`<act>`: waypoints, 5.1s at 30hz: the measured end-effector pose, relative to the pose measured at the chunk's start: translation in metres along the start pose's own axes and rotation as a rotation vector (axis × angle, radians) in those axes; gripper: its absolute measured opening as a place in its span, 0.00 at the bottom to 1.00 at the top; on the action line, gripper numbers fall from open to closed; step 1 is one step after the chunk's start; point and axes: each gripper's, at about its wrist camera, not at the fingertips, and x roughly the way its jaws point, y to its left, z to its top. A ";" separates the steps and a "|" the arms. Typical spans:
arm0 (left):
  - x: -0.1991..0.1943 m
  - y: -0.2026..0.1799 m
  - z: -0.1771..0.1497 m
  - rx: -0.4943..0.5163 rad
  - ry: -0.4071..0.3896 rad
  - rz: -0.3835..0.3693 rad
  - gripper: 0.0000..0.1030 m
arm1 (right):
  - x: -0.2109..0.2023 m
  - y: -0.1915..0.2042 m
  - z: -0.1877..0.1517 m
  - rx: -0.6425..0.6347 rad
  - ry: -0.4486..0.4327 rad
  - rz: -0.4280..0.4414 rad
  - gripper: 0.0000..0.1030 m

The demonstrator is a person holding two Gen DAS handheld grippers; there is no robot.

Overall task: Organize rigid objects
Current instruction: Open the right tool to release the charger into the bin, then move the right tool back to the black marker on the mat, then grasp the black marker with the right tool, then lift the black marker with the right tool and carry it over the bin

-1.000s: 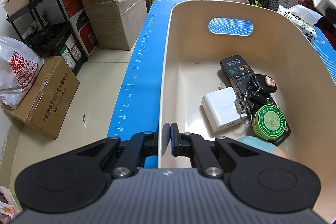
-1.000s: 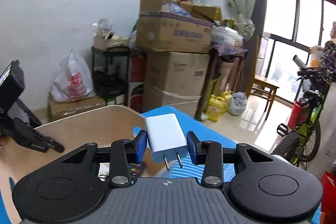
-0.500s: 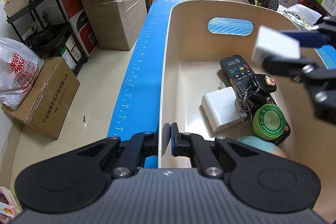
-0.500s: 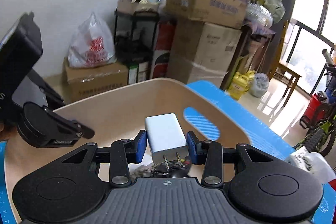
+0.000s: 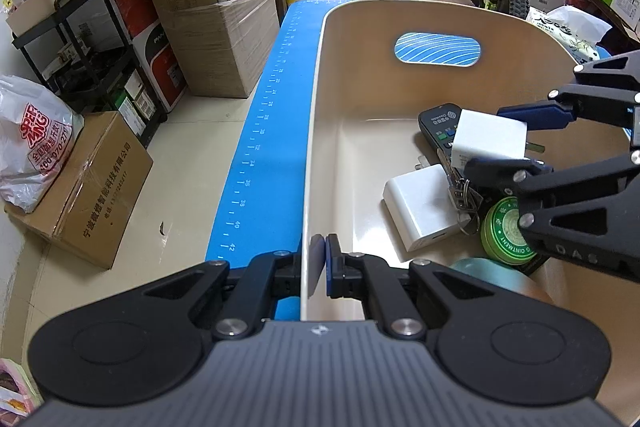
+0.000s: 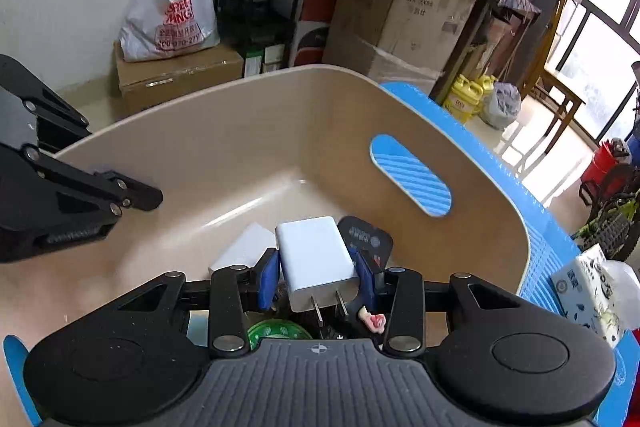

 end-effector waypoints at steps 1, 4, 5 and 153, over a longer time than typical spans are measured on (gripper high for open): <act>0.000 0.000 0.000 0.000 0.000 0.000 0.07 | 0.001 0.001 0.000 -0.010 0.004 -0.003 0.46; 0.000 -0.001 0.000 0.004 0.000 0.003 0.07 | 0.003 0.003 0.000 -0.018 0.036 -0.015 0.50; 0.000 -0.001 0.000 0.003 0.000 0.003 0.07 | 0.001 0.002 0.001 -0.010 0.028 -0.012 0.50; 0.000 -0.003 0.000 0.017 0.002 0.010 0.08 | -0.095 -0.051 -0.017 0.403 -0.423 -0.025 0.22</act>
